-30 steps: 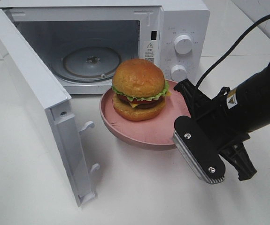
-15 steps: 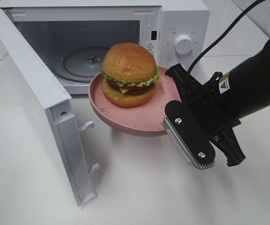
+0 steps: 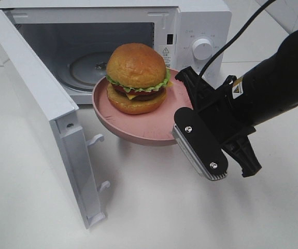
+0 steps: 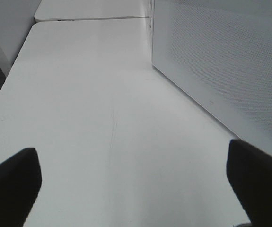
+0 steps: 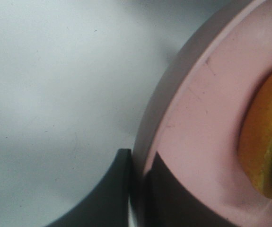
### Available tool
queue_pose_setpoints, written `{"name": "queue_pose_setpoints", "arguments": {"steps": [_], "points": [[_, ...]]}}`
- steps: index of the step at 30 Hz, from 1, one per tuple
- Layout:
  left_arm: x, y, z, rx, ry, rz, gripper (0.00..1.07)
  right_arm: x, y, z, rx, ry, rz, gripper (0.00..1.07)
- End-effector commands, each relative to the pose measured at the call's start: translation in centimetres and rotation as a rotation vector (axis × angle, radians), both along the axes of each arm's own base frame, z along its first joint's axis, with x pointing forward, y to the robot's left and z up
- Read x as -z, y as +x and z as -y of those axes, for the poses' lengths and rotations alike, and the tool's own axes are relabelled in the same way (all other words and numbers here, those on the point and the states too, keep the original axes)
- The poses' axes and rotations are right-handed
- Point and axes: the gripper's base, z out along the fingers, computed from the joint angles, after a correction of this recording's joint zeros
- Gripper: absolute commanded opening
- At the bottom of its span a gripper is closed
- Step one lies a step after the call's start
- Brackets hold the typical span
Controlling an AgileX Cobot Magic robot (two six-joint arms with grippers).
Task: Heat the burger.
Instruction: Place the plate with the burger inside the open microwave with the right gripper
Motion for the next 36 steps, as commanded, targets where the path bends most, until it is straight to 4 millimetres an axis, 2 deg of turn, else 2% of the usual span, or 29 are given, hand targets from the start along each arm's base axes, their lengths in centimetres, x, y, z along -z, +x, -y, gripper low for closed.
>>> {"name": "queue_pose_setpoints", "arguments": {"steps": [1,22,36], "points": [[0.0,-0.3,0.0,0.003,-0.005,0.033,1.00,-0.9,1.2,-1.0,-0.004,0.048,0.071,0.00],[0.0,-0.3,0.0,0.003,-0.005,0.033,1.00,-0.3,5.8,-4.4,-0.023,0.028,0.074,0.00],[0.0,-0.3,0.0,0.003,-0.005,0.033,1.00,0.3,8.3,-6.1,-0.022,0.005,0.055,0.00]]}}
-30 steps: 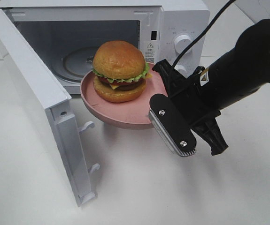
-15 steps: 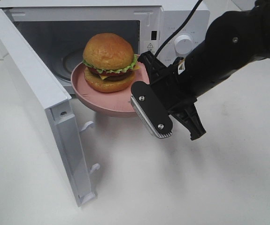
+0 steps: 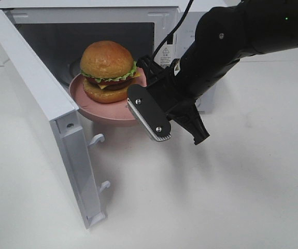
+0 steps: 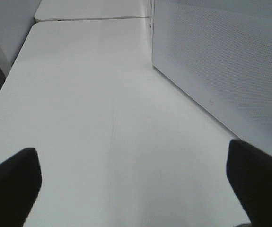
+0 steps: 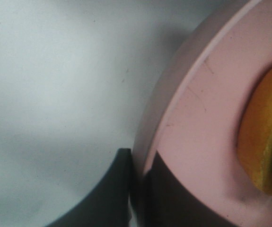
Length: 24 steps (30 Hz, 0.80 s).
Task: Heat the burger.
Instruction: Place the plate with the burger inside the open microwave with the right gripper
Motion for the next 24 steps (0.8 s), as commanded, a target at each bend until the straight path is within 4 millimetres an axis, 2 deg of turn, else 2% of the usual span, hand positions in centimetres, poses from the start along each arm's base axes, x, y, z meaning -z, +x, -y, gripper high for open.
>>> {"name": "queue_pose_setpoints", "arguments": {"steps": [1,11,24], "points": [[0.0,-0.3,0.0,0.003,-0.005,0.033,1.00,-1.1,1.0,-0.7,0.003,0.046,0.077,0.00],[0.0,-0.3,0.0,0.003,-0.005,0.033,1.00,-0.1,3.1,-2.2,0.035,0.052,0.056,0.00],[0.0,-0.3,0.0,0.003,-0.005,0.033,1.00,-0.1,5.3,-3.5,0.089,0.084,0.076,0.00]]}}
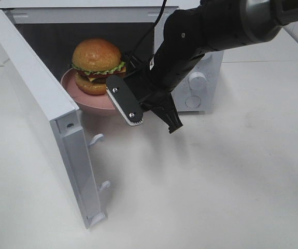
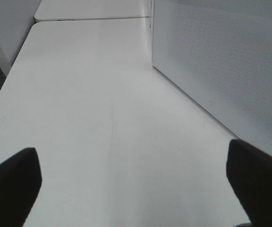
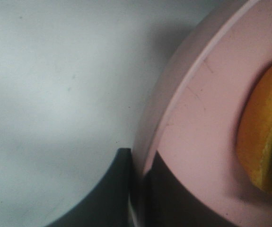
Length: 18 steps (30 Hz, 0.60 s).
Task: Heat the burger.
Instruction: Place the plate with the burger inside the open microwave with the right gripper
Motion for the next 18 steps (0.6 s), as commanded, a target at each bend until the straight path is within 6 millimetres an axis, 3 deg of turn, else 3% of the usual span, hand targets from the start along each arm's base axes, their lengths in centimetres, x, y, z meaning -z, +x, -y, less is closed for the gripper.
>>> {"name": "queue_pose_setpoints", "arguments": {"steps": [1,18], "points": [[0.0,-0.3,0.0,0.003,-0.005,0.033,1.00,-1.7,1.6,-0.7,0.031,0.057,0.090,0.00],[0.0,-0.3,0.0,0.003,-0.005,0.033,1.00,-1.2,4.9,-3.0,0.056,0.053,0.080,0.00]]}}
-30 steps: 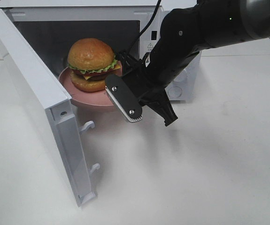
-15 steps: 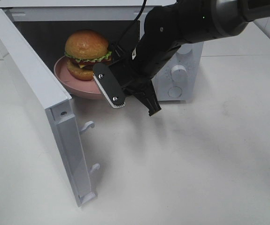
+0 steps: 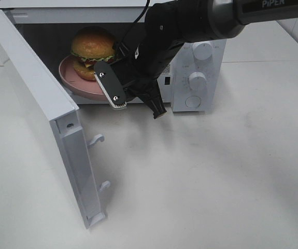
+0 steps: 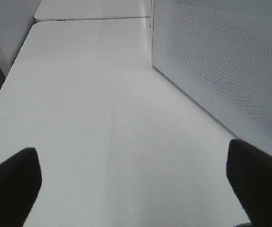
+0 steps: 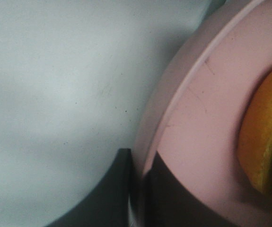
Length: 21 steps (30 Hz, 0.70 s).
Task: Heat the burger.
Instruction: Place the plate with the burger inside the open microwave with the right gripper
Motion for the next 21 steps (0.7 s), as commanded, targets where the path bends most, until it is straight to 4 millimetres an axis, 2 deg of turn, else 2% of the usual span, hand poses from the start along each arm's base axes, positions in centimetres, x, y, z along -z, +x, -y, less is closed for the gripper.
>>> {"name": "queue_pose_setpoints", "arguments": {"steps": [1,21], "points": [[0.0,-0.3,0.0,0.003,-0.005,0.033,1.00,-1.3,1.3,-0.6,0.016,0.047,0.065,0.00],[0.0,-0.3,0.0,0.003,-0.005,0.033,1.00,-0.3,4.3,-2.6,0.019,0.038,0.085,0.00]]}}
